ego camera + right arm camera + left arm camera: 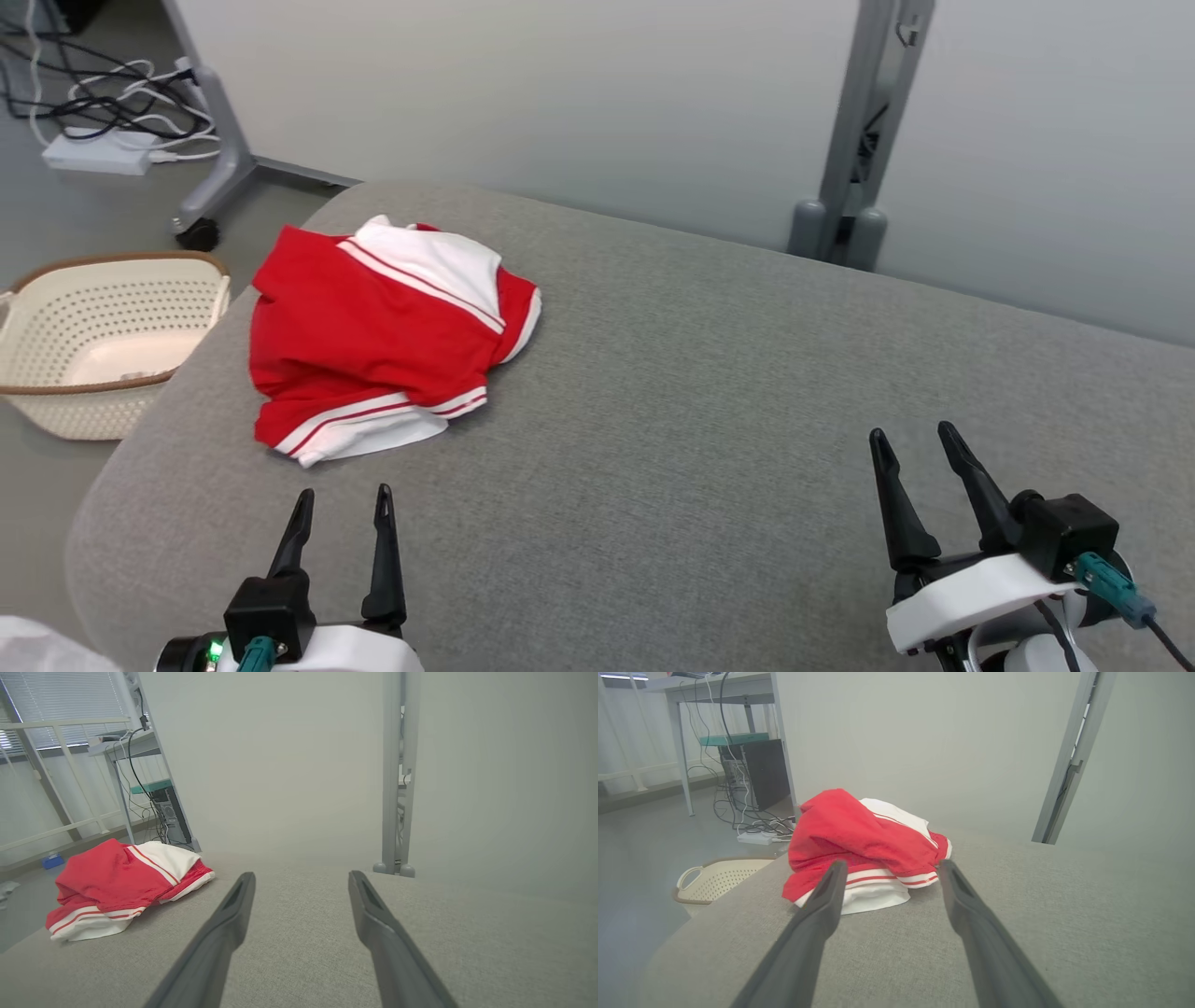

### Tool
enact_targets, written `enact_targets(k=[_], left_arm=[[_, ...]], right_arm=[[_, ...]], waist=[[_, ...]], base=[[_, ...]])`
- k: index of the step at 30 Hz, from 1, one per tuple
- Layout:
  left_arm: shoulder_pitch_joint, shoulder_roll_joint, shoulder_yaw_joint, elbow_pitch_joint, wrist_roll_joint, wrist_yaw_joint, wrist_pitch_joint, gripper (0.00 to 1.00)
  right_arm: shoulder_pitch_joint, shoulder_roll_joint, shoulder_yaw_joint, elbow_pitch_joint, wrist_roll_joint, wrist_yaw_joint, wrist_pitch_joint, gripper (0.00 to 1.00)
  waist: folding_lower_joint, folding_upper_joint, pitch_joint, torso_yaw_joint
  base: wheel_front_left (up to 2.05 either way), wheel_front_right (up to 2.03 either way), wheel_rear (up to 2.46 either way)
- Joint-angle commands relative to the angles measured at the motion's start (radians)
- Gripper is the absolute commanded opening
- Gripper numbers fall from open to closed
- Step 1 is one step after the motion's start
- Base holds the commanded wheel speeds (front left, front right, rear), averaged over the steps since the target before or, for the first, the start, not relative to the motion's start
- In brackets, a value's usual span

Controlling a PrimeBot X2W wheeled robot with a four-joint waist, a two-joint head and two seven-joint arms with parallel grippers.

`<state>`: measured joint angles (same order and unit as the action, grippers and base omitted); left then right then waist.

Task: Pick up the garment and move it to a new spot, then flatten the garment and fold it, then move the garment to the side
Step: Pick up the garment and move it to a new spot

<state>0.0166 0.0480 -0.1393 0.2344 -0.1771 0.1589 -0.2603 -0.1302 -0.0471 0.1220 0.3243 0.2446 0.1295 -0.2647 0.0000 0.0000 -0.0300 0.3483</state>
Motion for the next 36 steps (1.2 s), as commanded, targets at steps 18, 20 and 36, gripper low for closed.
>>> enact_targets(k=[18,20,36], left_arm=[[0.039,0.004,0.063,-0.060,-0.012,0.022,-0.004,1.00],[0.040,0.004,0.066,-0.063,-0.015,0.026,-0.004,1.00],[0.021,0.004,0.080,-0.039,-0.088,0.037,-0.004,1.00]], right_arm=[[-0.053,-0.007,0.093,0.020,0.020,0.002,-0.003,1.00],[-0.060,-0.007,0.096,0.023,0.022,0.002,-0.003,1.00],[-0.039,-0.007,0.071,0.010,-0.017,0.002,-0.003,1.00]], waist=[[0.0000,0.0000,-0.010,0.136],[0.0000,0.0000,-0.009,0.136],[0.0000,0.0000,-0.014,0.128]], base=[[0.00,0.00,0.00],[0.00,0.00,0.00],[0.00,0.00,0.00]])
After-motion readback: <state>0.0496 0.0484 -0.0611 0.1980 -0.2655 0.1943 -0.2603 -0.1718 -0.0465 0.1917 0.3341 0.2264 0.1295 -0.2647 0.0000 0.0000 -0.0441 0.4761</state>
